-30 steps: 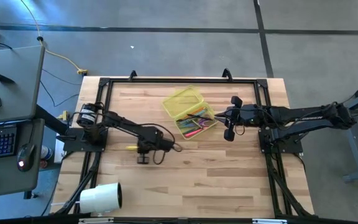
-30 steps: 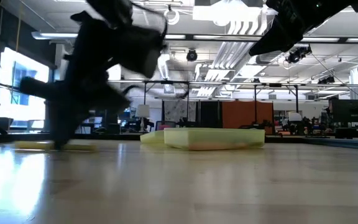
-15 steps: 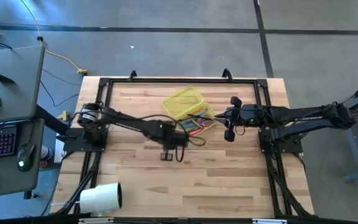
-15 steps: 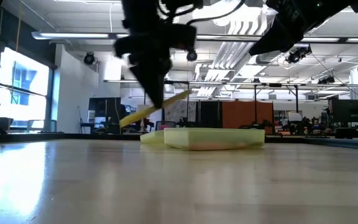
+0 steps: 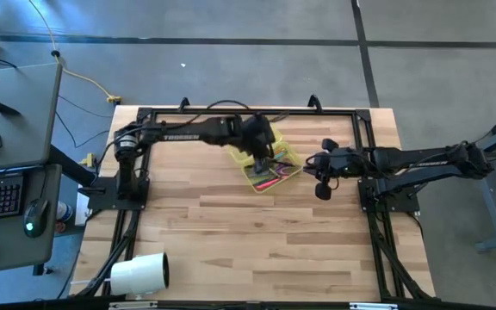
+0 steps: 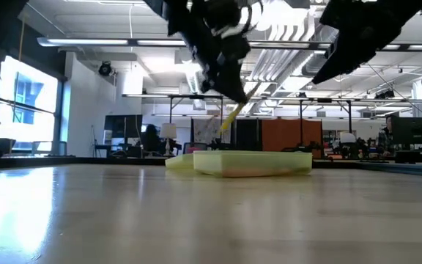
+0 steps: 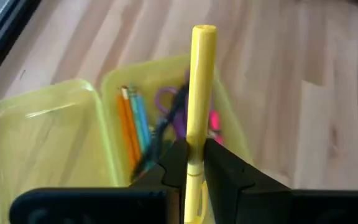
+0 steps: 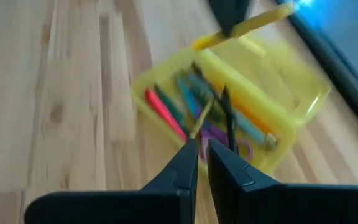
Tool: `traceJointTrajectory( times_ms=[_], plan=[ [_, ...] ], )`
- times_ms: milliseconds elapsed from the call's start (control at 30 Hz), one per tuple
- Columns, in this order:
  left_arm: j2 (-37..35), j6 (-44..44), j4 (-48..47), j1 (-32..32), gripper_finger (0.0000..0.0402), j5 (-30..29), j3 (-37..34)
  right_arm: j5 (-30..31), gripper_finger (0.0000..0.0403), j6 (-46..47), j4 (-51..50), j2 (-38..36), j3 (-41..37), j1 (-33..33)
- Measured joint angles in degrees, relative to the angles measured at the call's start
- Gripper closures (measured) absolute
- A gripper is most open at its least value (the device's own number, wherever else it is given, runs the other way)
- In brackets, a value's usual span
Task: Pick & place school supplies into a supply box
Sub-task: Put the yellow ballpoint pen into the supply box, then close the supply box
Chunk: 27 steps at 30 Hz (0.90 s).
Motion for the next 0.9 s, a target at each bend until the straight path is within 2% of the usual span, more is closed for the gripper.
traceJointTrajectory(
  times_ms=[100, 333, 600, 733, 800, 900],
  plan=[
    [2.4, -0.2, -1.1, 2.1, 0.0323, 1.1, -0.4, -0.2, 0.0386, 0.0, -2.8, 0.0, 0.0, 0.0],
    [9.0, 2.6, -1.2, 1.9, 0.0312, -0.3, -0.4, -0.1, 0.0383, -1.0, -2.5, 0.0, 0.0, 0.0],
    [9.8, 7.9, 0.0, 0.8, 0.0224, -6.0, -0.2, 0.1, 0.0386, -2.9, -2.1, 0.0, 0.0, 0.0],
    [9.8, 4.8, -1.7, 0.9, 0.0190, -7.9, 3.0, 1.2, 0.0386, -3.0, -1.4, 0.0, 0.0, 0.0],
    [9.8, -0.4, -4.8, 0.9, 0.0186, -11.6, 5.7, 1.9, 0.0386, -3.0, -0.6, 0.0, 0.0, 0.0],
    [9.8, -0.8, -14.5, 0.9, 0.0201, -22.2, 11.7, 2.3, 0.0386, -3.0, 0.4, 0.0, 0.0, 0.0]
  ],
)
